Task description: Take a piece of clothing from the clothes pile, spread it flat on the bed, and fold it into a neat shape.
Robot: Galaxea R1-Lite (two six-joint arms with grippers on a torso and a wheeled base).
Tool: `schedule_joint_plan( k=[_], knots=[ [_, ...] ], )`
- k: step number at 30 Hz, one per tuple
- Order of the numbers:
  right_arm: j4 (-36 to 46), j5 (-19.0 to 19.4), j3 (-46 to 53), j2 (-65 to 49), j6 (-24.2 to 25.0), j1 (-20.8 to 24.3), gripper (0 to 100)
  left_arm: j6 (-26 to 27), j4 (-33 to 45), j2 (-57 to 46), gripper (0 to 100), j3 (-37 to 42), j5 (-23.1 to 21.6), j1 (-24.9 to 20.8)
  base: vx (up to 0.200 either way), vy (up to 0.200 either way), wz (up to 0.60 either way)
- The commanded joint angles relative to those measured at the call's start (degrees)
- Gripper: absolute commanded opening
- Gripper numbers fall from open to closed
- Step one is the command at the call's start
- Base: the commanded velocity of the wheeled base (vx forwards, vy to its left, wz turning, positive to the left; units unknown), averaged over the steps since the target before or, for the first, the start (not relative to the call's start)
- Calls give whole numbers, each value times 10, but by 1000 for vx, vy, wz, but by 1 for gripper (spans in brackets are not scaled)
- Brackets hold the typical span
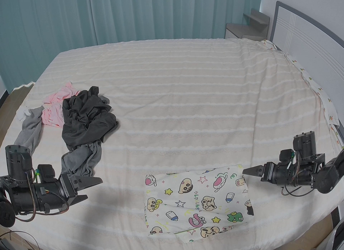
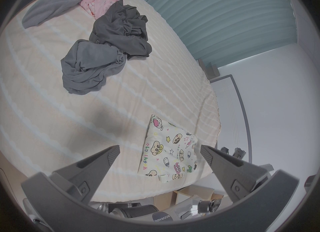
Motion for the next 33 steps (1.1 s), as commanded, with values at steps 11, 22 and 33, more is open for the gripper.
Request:
schedule_joint_plan(
  k=[11,22,33],
  knots=[
    [-102,7,-101,159,29,13,100,0,-4,19,100,3,-9,0,0,0,0],
    [-107,5,-118,181,31,39,0,0,-4,20,100,3,-9,0,0,0,0],
    [-107,-1,-125,177,30,22,0,0,-4,19,100,3,-9,0,0,0,0]
  ],
)
